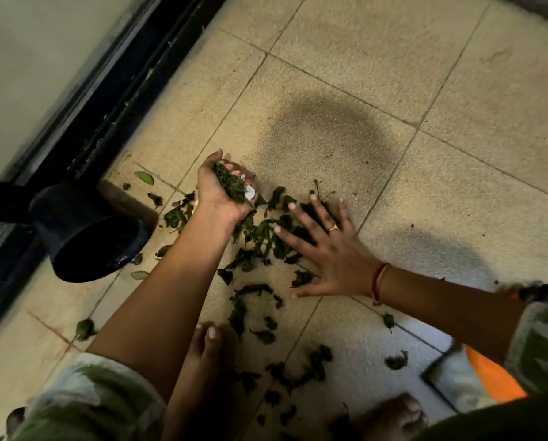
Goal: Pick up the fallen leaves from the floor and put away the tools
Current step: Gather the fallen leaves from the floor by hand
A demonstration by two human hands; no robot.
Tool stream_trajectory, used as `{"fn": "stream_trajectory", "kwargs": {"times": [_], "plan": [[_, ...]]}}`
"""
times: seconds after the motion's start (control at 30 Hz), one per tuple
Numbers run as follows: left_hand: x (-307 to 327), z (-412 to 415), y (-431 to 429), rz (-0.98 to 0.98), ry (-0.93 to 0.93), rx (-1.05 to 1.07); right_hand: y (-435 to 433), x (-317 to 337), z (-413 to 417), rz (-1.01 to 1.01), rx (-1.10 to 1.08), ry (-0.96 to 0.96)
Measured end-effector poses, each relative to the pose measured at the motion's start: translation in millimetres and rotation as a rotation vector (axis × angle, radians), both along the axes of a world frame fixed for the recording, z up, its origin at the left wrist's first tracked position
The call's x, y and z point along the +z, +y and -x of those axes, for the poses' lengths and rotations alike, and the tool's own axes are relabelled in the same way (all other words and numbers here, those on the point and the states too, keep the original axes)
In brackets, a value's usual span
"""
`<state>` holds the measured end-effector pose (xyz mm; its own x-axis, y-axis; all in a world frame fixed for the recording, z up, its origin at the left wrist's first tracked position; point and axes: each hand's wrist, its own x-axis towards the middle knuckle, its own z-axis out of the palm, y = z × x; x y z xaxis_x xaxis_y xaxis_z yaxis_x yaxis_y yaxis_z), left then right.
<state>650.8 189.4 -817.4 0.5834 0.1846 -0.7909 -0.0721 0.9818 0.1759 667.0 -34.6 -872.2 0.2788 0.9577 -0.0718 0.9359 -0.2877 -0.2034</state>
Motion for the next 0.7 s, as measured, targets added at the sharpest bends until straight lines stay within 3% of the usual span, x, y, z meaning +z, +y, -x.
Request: {"fn": "stream_trajectory", "kwargs": {"times": [0.4, 0.53, 0.7], "plan": [[-10.5, 11.6, 35.0, -0.017, 0.016, 0.061, 69.3, 4.2, -37.1, 0.012, 0.285, -0.107], [-5.0, 12.8, 36.5, -0.057, 0.005, 0.109, 69.7, 3.4, -31.8, -0.16, 0.309, -0.147], [-6.0, 13.4, 28.9, 0.035, 0.013, 0.077, 69.8, 3.2, -38.6, -0.11, 0.269, -0.053]]}}
